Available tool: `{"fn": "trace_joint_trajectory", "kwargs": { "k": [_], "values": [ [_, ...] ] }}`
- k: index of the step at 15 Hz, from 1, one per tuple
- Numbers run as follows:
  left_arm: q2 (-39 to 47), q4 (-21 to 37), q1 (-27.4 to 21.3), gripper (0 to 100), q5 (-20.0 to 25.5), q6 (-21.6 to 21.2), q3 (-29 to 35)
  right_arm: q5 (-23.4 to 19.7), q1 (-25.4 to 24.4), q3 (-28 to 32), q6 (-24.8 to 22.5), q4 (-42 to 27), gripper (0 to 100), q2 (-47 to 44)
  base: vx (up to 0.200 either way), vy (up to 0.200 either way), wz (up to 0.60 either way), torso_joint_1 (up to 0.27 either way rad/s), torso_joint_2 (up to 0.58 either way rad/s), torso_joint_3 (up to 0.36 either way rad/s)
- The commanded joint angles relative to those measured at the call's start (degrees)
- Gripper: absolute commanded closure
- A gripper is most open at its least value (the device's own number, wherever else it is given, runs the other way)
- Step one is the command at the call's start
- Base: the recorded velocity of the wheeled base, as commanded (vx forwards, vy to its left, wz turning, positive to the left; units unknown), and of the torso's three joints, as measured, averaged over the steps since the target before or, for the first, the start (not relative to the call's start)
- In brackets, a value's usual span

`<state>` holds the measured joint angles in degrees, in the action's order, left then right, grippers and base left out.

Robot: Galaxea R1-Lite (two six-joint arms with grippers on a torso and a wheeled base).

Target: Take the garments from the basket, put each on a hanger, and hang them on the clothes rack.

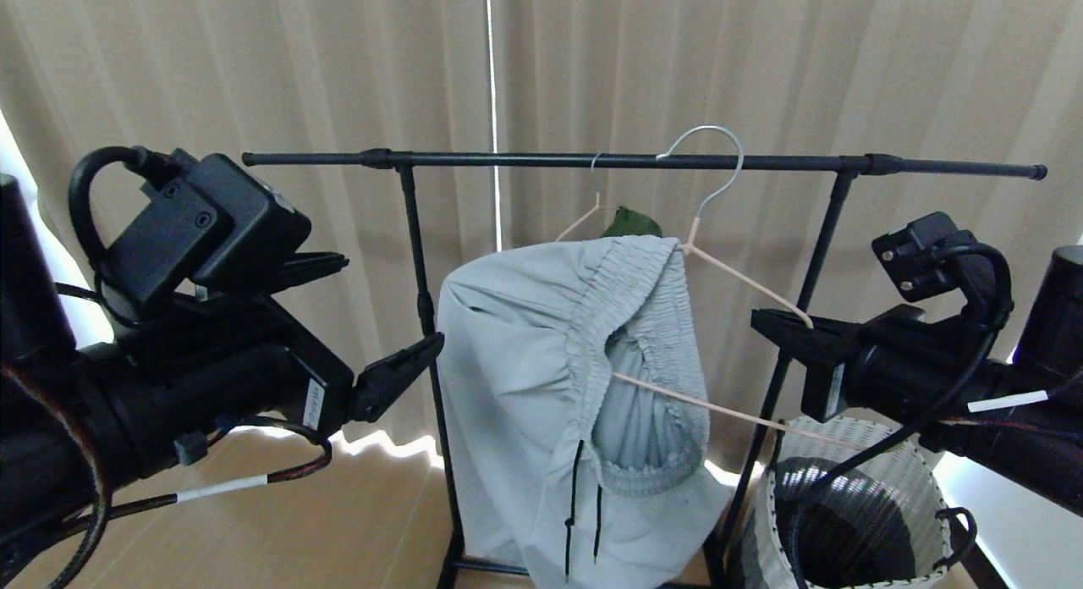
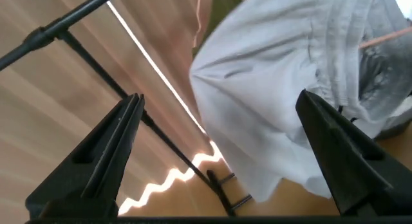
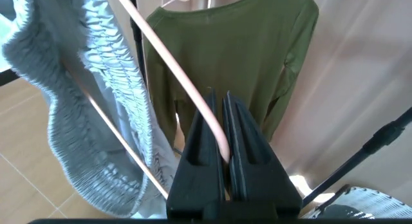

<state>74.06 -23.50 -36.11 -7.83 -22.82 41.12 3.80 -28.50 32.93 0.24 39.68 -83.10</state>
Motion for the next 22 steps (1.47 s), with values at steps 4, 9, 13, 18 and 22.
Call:
{"fn": "trace_joint_trajectory", "kwargs": {
  "k": [4, 9, 13, 18, 22],
  "values": [
    [1.6, -0.1, 0.5, 0, 6.2, -4.9, 0.6, -2.3, 0.0, -0.1, 0.0, 0.0, 100, -1.1, 0.000, 0.000, 0.00, 0.000, 0.00, 0.000],
    [8.3, -0.1, -0.6, 0, 13.5, -10.6, 5.6, -4.8, -0.1, -0.1, -3.7, 0.0, 100, -1.1, 0.000, 0.000, 0.00, 0.000, 0.00, 0.000],
    [13.4, -0.1, -2.7, 0, 13.6, -11.3, 9.2, -6.2, -0.5, 0.0, -4.8, 0.1, 100, -1.4, 0.000, 0.000, 0.00, 0.000, 0.00, 0.000],
    [17.7, -0.1, -2.7, 0, 13.6, -11.6, 12.5, -8.9, -2.3, -0.1, -6.1, 0.5, 100, -1.6, 0.000, 0.000, 0.00, 0.000, 0.00, 0.000],
    [17.6, -0.1, -2.7, 100, 13.6, -11.7, 12.3, -11.3, -3.3, 0.0, -6.1, 0.7, 100, -1.3, 0.000, 0.000, 0.00, 0.000, 0.00, 0.000]
  ]
}}
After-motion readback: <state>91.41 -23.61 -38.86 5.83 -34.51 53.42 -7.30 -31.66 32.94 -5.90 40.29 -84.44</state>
